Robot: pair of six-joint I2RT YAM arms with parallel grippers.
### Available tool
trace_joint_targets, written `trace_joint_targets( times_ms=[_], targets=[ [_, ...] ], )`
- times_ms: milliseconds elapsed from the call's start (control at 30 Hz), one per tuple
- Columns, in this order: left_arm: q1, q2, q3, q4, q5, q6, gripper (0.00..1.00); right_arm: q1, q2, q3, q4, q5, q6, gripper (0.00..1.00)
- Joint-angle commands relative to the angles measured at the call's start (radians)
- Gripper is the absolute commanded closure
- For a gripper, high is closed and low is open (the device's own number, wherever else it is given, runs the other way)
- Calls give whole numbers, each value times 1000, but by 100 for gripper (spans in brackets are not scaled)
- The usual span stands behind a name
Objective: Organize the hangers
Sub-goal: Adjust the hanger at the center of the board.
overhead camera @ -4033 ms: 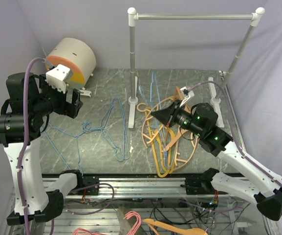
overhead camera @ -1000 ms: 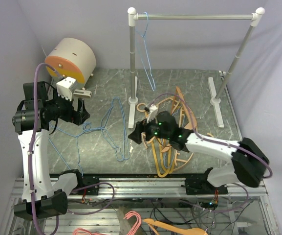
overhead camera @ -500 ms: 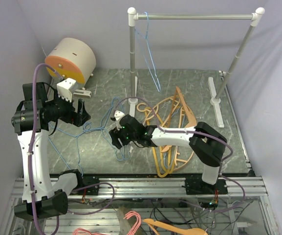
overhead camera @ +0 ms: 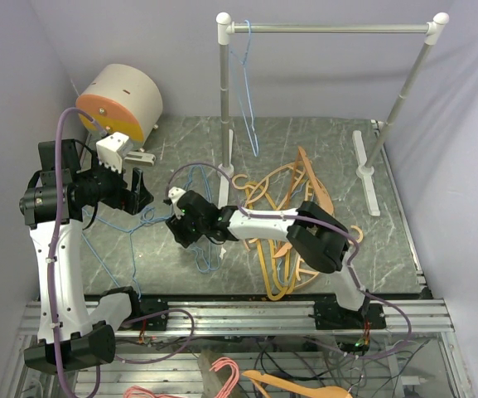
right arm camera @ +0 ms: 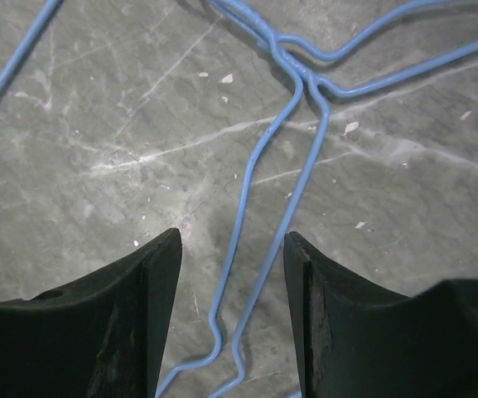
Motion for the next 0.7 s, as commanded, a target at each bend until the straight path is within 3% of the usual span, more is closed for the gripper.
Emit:
trace_joint_targets(
  times_ms=[0, 500, 667],
  targets=[
    [9, -18, 4, 11, 20, 14, 1, 7, 54, 66, -76, -1, -27, 48],
    [9, -28, -9, 19, 4, 12, 1, 17, 118, 101, -182, 53, -52, 54],
    [9, -30, -14, 23, -1, 9, 1, 17, 131, 105, -195, 78, -58, 72]
  ],
)
